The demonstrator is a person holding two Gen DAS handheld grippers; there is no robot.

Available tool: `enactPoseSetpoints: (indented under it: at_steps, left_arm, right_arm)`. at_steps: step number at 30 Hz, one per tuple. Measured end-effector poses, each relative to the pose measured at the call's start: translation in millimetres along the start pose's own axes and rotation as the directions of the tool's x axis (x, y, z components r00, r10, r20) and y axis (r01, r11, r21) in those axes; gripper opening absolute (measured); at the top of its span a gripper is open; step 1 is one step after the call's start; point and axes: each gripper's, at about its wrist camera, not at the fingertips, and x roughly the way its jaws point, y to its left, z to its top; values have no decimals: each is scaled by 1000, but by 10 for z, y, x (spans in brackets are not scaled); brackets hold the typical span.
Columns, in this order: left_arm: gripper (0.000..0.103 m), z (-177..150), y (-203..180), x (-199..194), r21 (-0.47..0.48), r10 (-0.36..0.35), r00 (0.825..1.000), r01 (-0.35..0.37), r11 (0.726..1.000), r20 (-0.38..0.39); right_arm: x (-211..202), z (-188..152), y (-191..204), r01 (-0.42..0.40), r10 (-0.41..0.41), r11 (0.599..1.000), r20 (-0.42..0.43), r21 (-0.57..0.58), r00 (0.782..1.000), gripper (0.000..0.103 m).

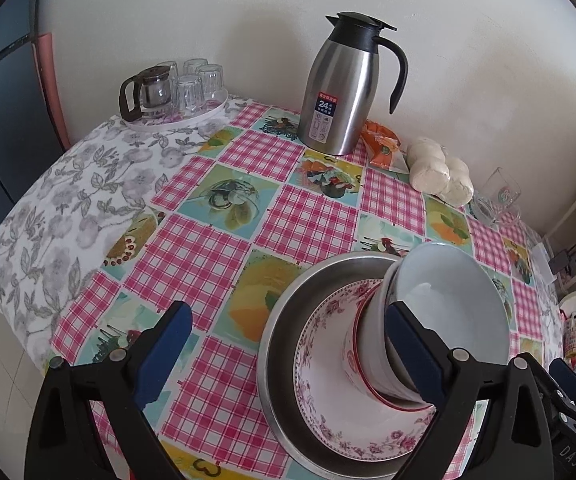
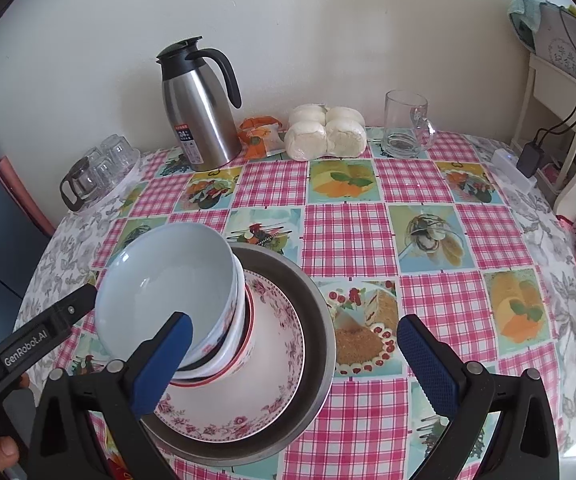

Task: Organize plates and bowls

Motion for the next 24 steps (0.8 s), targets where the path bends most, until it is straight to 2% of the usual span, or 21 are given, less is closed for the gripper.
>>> enactPoseSetpoints:
  at_steps: [7, 14, 17, 24]
  left_arm:
    - [97, -73, 11, -109, 2, -25, 1000, 25, 1000, 2]
    - [97, -205, -8, -228, 27, -48, 999, 47, 999, 15]
    - [97, -284, -16, -249, 36, -8, 1000, 8, 999, 6]
    - [97, -501, 21, -207, 61, 34, 999, -32, 998, -33]
  right_arm:
    - [-50, -146, -55, 16, -16, 1000, -1, -11, 1000, 103]
    - [10, -315, -102, 17, -17, 1000, -38, -5, 999, 103]
    - [17, -366, -107, 19, -20, 1000, -45, -6, 999, 103]
    - [31, -499, -87, 25, -27, 999, -67, -22, 997, 103]
